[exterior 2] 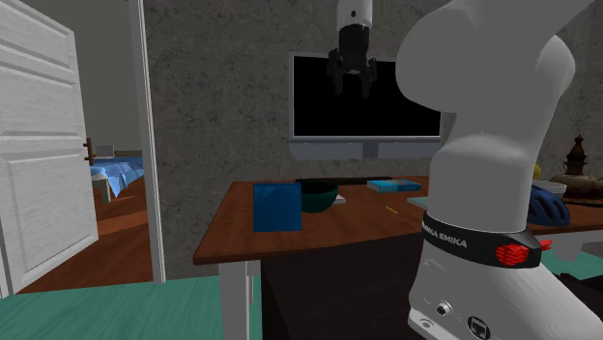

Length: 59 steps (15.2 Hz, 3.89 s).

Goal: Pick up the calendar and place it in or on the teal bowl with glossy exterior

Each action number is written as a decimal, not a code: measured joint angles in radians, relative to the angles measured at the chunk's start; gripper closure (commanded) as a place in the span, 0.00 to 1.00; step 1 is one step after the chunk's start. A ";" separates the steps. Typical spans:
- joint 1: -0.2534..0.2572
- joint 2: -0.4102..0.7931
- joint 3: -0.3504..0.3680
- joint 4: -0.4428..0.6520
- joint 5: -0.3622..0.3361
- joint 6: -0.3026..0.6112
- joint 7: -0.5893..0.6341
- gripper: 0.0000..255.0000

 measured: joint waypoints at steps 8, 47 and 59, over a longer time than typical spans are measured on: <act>0.123 0.302 -0.053 0.062 0.028 0.205 -0.317 0.00; 0.278 0.921 0.046 0.241 0.148 0.561 -0.966 1.00; 0.282 0.841 0.042 0.254 0.133 0.469 -0.952 1.00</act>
